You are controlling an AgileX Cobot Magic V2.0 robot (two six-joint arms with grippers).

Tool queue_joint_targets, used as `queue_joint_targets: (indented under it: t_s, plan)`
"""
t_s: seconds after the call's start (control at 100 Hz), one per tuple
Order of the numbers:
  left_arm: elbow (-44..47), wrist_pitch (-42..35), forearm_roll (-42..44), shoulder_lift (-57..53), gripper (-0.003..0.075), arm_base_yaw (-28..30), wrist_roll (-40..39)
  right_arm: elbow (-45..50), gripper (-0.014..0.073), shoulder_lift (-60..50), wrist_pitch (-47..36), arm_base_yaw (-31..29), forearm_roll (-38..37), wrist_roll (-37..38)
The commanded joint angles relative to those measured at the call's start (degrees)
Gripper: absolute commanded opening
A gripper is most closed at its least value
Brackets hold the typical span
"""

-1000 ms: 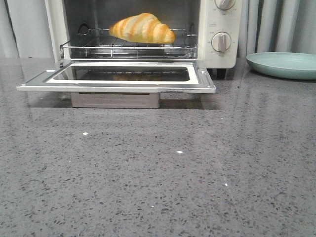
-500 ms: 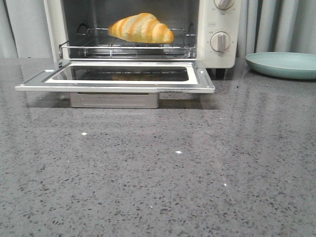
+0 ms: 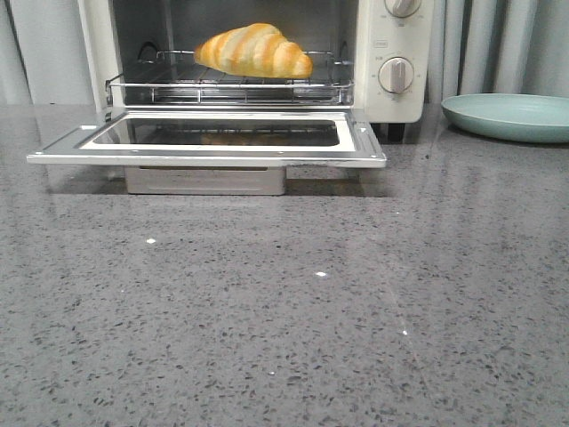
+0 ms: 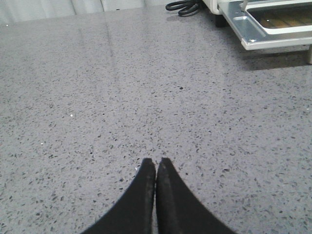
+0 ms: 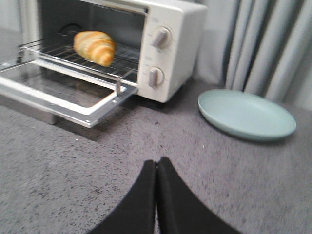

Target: Put bread in oven

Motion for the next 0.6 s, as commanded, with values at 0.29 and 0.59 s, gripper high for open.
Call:
queue_joint_targets:
  t_s: [0.29, 0.59]
  plan:
    - [1.2, -3.3, -0.4, -1.6, -0.0021, 0.1, -0.5, 18.2, -0.0065, -0.7, -18.7, -19.3, -0.2, 4.1]
    - [1.2, -3.3, -0.4, -1.6, -0.0021, 0.1, -0.5, 18.5, -0.0072, -0.8, -9.6, -20.4, 3.3, 3.9]
